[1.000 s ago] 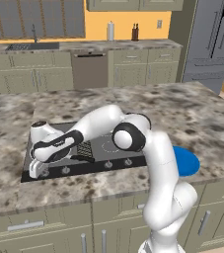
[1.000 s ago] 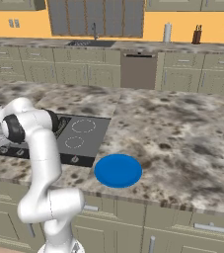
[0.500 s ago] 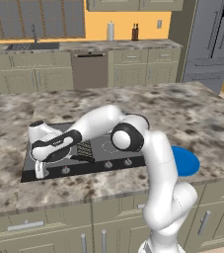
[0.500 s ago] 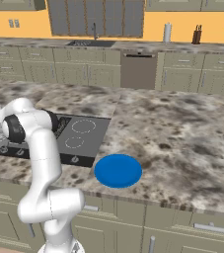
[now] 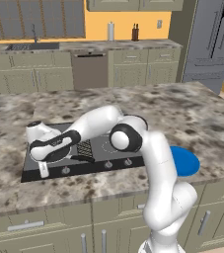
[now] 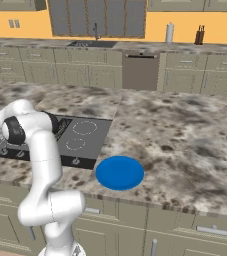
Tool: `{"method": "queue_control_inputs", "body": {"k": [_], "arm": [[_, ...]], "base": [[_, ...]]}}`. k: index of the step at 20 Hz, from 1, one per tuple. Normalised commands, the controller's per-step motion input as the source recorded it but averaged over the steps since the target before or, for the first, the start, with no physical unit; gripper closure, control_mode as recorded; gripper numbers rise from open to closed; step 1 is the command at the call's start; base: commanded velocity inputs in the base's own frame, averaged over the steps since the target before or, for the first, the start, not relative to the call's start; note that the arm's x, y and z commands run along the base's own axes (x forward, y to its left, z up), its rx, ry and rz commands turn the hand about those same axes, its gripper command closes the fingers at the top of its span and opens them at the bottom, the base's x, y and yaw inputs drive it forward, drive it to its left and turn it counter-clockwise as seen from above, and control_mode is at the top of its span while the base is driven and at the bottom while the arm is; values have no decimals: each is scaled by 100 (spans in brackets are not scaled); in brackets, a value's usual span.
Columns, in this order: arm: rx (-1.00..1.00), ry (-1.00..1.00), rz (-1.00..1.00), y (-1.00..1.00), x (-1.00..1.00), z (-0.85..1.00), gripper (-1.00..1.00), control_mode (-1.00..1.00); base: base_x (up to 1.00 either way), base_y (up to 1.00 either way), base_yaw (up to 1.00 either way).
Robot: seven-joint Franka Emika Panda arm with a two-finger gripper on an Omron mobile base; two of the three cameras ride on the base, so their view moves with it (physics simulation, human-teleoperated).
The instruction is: Pick the croissant and place it on the pan. Then turn on the stove to warm the croissant.
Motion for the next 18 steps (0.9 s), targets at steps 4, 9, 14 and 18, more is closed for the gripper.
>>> {"method": "queue_control_inputs", "body": {"k": [4, 9, 14, 18], "arm": [[0, -1, 10, 0, 0, -10, 100, -100], [0, 0, 0, 0, 0, 0, -100, -100], [0, 0, 0, 0, -5, 3, -100, -100], [0, -1, 0, -2, -18, 49, -100, -100]], "base": [[0, 0, 0], [0, 0, 0], [0, 0, 0], [0, 0, 0]]}}
